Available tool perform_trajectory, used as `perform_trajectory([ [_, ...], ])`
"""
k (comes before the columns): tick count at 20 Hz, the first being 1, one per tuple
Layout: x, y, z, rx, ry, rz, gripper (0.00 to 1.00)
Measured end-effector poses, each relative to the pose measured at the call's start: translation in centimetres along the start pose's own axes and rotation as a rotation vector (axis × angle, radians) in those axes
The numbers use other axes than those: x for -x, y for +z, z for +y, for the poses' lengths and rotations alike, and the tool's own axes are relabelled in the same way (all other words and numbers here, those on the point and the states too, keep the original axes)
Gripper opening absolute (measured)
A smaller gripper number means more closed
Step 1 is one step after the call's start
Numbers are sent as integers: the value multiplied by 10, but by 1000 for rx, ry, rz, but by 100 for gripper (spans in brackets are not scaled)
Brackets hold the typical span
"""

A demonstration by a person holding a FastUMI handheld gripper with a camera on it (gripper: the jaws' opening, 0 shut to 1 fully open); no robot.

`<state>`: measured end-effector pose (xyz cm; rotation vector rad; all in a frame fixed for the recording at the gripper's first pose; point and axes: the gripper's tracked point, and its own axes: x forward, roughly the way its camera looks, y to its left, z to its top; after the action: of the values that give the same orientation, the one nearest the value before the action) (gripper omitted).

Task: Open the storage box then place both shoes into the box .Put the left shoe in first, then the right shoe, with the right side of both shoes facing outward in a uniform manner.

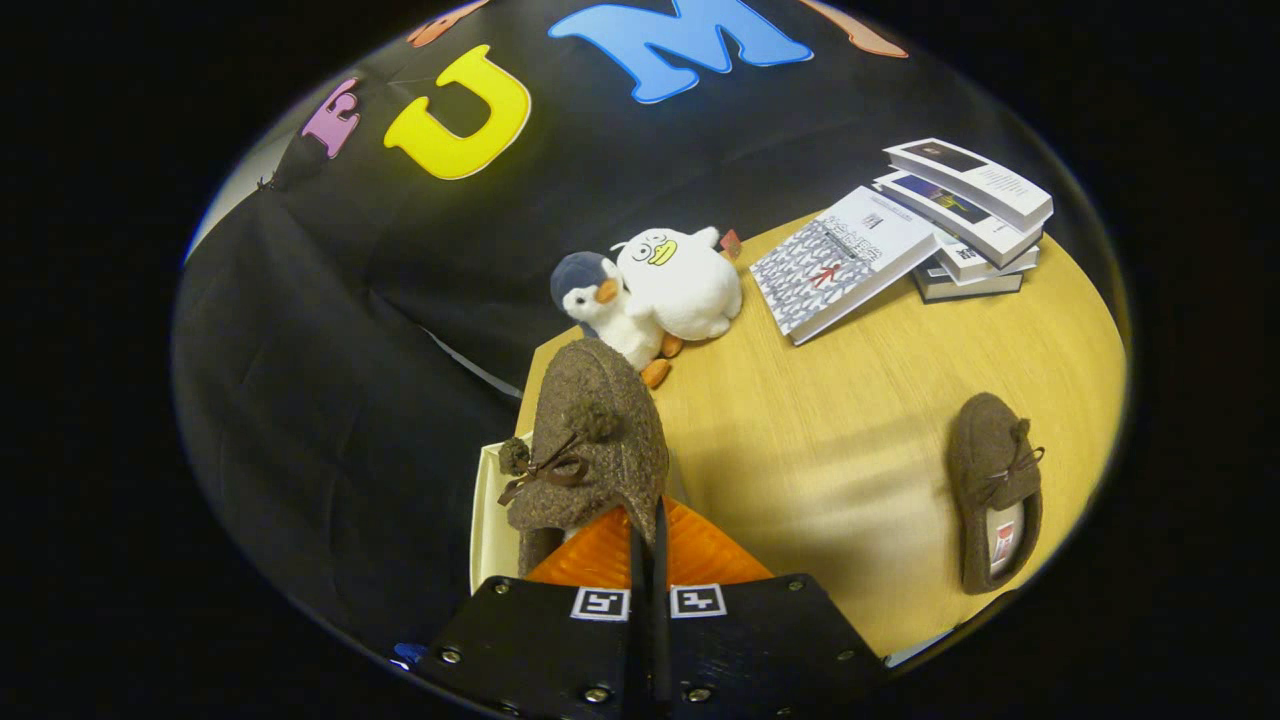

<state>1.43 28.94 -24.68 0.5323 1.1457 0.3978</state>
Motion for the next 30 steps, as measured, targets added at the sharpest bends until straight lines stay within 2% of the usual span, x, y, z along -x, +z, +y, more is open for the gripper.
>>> perform_trajectory([
  [5,-23,-13,42,8,38,22,1],
  [14,-72,-54,89,35,48,82,1],
  [30,-126,-111,108,74,-19,137,1],
])
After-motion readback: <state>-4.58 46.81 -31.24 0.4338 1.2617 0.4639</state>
